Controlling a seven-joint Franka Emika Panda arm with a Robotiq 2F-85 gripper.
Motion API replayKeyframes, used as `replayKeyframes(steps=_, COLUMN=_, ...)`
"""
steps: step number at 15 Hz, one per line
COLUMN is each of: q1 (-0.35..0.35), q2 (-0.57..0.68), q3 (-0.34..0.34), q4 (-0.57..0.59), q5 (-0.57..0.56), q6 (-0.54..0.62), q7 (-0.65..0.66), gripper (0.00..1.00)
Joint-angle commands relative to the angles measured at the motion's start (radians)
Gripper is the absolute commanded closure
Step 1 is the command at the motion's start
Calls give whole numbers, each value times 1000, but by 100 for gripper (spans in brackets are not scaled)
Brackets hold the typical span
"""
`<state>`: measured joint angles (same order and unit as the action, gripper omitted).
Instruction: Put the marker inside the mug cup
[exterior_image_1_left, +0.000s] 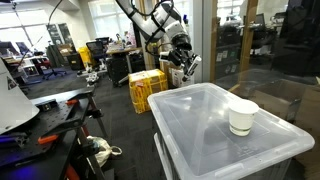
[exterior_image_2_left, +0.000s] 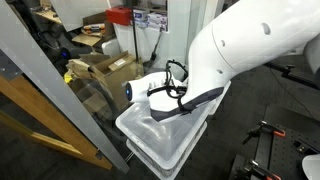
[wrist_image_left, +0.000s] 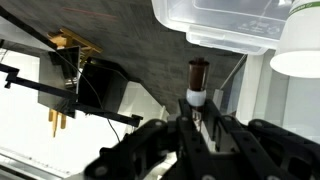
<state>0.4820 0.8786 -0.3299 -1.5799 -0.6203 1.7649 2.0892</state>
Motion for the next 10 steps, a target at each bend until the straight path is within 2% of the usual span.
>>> replayKeyframes(steps=1, q1=-53, q2=5, q3=63, q4=50, q5=-40, q6=-104, q7=95, gripper=95)
replayKeyframes(steps=4, q1=-84, q2=7, q3=100, q4=66, q5=-73, q6=-129, q7=130, gripper=95)
replayKeyframes(steps=6, q1=-101, q2=0, q3=126, q4=60, q5=-112, q6=-103, q7=115, gripper=95)
replayKeyframes(steps=7, q1=-114, q2=0, q3=142, q4=52, q5=-110, q6=-110, q7=117, gripper=81)
replayKeyframes(steps=10, q1=-123, q2=1, q3=157, q4=57, q5=-125, q6=-109, q7=115, gripper=81)
